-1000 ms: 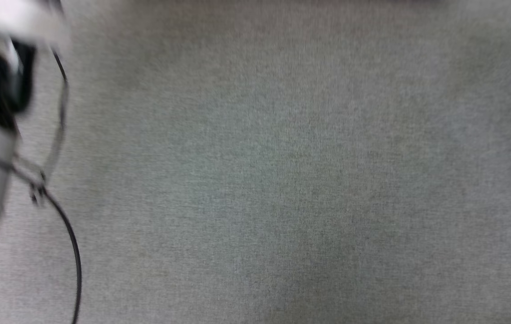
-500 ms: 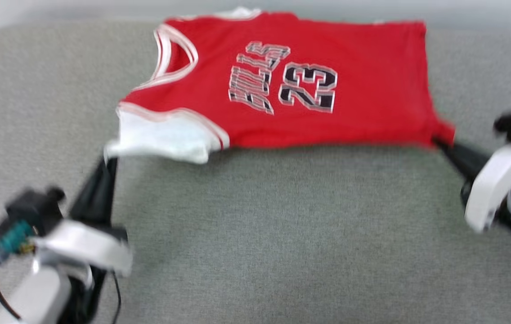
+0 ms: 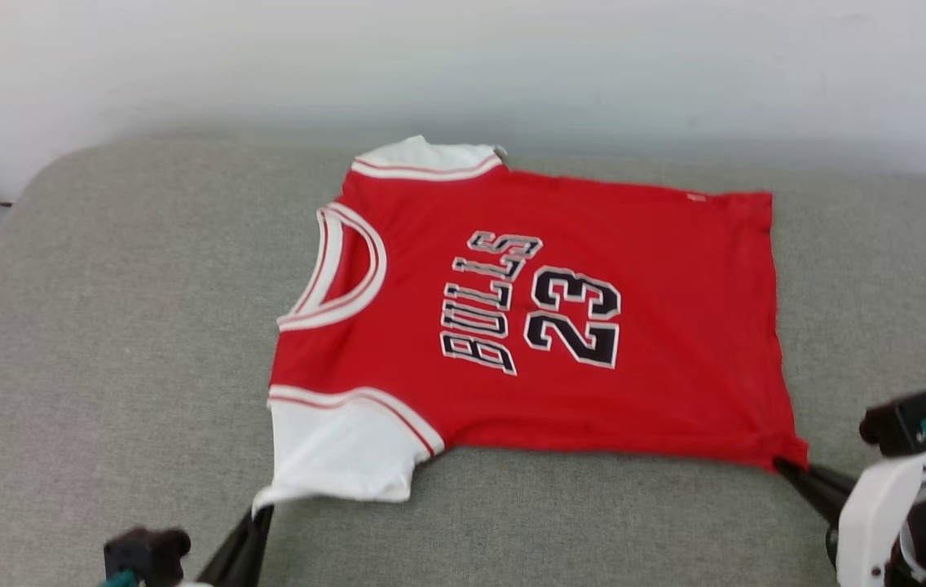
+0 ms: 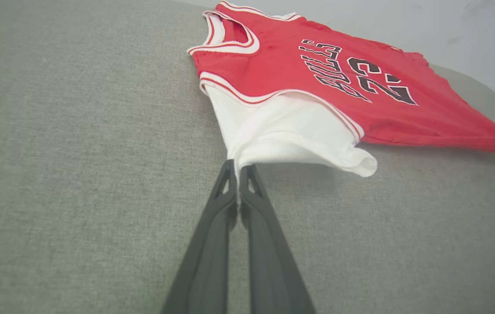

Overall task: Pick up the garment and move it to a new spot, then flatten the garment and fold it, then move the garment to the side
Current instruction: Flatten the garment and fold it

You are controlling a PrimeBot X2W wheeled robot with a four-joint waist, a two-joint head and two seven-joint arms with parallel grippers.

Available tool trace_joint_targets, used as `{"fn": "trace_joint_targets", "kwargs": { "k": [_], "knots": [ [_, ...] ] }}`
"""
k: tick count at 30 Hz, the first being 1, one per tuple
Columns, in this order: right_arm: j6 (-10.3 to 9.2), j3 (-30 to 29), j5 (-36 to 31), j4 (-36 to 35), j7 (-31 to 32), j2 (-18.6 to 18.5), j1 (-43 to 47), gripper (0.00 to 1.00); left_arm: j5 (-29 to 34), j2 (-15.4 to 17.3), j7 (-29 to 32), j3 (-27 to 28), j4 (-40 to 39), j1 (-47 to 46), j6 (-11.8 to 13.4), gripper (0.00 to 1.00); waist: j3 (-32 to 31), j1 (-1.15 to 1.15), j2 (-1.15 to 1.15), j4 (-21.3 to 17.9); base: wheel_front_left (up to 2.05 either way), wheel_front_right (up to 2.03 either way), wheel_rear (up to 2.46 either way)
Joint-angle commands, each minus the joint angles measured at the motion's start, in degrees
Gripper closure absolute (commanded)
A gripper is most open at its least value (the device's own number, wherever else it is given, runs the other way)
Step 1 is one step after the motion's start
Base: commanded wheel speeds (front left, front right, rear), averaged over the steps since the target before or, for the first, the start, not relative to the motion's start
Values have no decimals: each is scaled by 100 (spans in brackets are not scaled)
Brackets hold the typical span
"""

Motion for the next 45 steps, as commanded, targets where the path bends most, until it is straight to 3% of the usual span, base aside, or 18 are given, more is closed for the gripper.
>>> {"fn": "trace_joint_targets", "kwargs": {
  "k": [1,9,24,32,38,45],
  "knots": [
    [-9,-41,38,26,-45,-52,244,100,-83,-52,3,-38,35,196,-15,100,-158,2,0,46,0,0,0],
    [-9,-175,142,17,-124,-84,1070,100,-423,-185,-62,-12,163,874,55,100,-449,2,0,98,0,0,0],
    [-9,-504,226,-235,-150,-200,2158,100,-855,-71,102,0,25,1659,63,100,-692,2,0,185,0,0,0],
    [-9,-811,107,-528,-192,-105,2121,100,-574,26,9,58,-33,1251,43,100,-707,2,0,110,0,0,0],
    [-9,-994,37,-777,-61,-44,1963,100,-357,301,141,129,-82,718,-13,100,-688,2,0,-66,0,0,0],
    [-9,-1165,22,-901,46,59,1807,100,-96,544,612,-18,20,-211,-313,100,-609,2,0,-190,0,0,0]
  ]
}}
